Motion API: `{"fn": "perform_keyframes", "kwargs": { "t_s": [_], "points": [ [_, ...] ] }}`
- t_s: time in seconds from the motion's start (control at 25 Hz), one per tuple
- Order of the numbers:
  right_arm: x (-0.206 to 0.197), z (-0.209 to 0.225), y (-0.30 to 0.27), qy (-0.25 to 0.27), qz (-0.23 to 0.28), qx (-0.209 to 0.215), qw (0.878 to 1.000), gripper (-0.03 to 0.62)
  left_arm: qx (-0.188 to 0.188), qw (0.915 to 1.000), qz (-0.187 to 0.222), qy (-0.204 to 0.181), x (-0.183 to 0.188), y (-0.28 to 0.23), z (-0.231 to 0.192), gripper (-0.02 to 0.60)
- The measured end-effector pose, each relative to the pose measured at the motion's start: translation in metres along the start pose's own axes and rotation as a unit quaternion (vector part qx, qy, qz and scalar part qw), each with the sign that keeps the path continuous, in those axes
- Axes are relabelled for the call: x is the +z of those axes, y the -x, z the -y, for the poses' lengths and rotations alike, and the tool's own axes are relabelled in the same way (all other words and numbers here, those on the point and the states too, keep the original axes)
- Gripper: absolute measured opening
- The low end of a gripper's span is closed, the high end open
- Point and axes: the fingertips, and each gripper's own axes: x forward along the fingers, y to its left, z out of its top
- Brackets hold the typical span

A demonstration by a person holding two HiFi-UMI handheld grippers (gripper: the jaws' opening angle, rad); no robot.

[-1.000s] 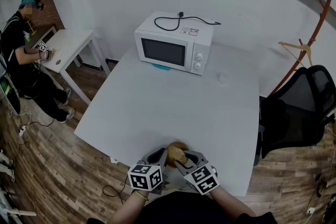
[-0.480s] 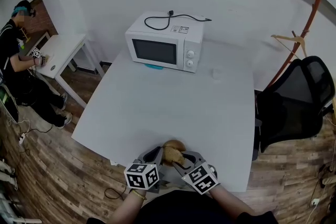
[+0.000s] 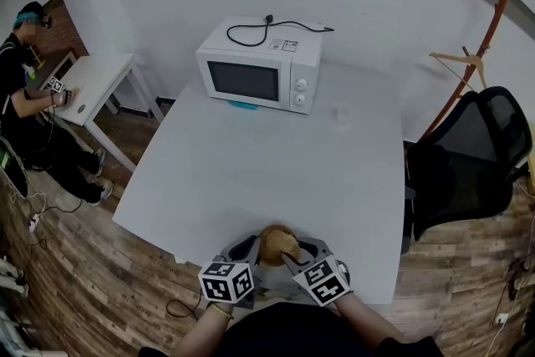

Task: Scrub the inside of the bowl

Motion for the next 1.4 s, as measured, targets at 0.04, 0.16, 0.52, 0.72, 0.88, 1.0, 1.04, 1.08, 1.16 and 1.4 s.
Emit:
{"fn": "perform_keyframes", "kwargs": {
  "t_s": [0.04,0.16,0.52,0.72,0.88,1.0,1.04,1.08,1.16,1.4],
  "points": [
    [0.001,0.001,0.000,0.005,0.000,-0.004,1.000,0.166,0.000,1.0000,-0.001,0.000,-0.001,0.000,0.000,0.032],
    [0.003,0.003,0.000,0.005,0.003,-0.011,1.000,0.166,-0.002,1.0000,-0.006,0.002,-0.004,-0.001,-0.001,0.032],
    [0.010,-0.006,-0.001,0.032,0.014,-0.011,0.999,0.166,-0.005,0.9999,-0.009,0.007,-0.009,-0.004,0.000,0.032],
    [0.013,-0.017,-0.004,0.041,0.012,0.001,0.999,0.166,-0.002,0.9999,-0.008,0.013,-0.010,-0.005,-0.004,0.032],
    [0.009,-0.023,-0.005,0.039,0.002,0.005,0.999,0.166,0.001,0.9998,-0.009,0.015,-0.009,-0.005,-0.008,0.032],
    [0.005,-0.024,-0.005,0.037,-0.004,0.001,0.999,0.166,0.003,0.9998,-0.010,0.018,-0.008,-0.008,-0.013,0.032],
    [0.004,-0.022,-0.005,0.035,-0.004,-0.004,0.999,0.166,0.004,0.9998,-0.012,0.018,-0.008,-0.009,-0.015,0.032],
    [0.002,-0.020,-0.004,0.031,-0.004,-0.009,0.999,0.166,0.005,0.9997,-0.014,0.018,-0.010,-0.010,-0.016,0.032],
    [0.000,-0.014,-0.001,0.020,-0.001,-0.024,1.000,0.166,0.009,0.9996,-0.019,0.020,-0.013,-0.012,-0.020,0.032],
    [0.002,0.006,0.013,-0.036,0.034,-0.074,0.996,0.166,0.025,0.9982,-0.035,0.041,-0.023,-0.020,-0.038,0.032]
  ]
}}
